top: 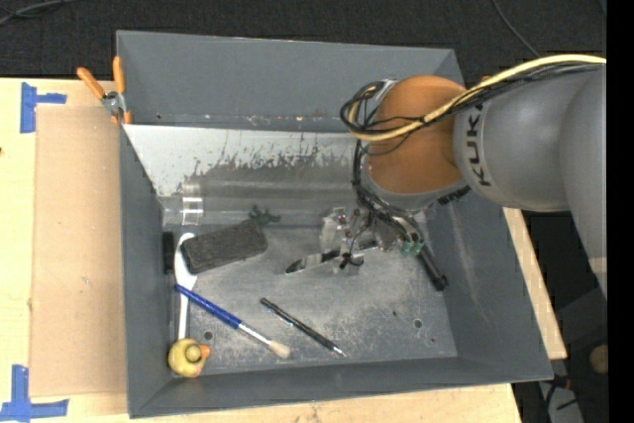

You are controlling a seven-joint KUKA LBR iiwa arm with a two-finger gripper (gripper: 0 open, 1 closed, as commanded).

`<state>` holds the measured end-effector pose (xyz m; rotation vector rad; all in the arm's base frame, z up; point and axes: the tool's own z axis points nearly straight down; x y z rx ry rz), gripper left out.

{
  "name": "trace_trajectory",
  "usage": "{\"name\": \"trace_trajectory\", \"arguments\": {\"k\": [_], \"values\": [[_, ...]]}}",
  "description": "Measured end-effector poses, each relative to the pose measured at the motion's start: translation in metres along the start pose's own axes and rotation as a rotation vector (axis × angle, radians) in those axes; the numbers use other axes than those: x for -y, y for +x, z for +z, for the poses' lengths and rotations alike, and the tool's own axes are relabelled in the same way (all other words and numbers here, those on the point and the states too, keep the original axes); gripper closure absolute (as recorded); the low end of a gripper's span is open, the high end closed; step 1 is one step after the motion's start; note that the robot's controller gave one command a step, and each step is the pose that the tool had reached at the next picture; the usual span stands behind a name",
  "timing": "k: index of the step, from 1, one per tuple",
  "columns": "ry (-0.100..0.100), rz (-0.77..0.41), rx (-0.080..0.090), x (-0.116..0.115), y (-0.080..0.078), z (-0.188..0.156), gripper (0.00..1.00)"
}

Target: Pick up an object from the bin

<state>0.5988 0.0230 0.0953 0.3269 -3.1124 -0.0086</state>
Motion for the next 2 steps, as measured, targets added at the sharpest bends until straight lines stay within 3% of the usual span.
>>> {"name": "trace_trajectory", "arguments": {"k": [2], "values": [[0.001,0.000,0.005,-0.001,0.000,-0.102,1.00]]}}
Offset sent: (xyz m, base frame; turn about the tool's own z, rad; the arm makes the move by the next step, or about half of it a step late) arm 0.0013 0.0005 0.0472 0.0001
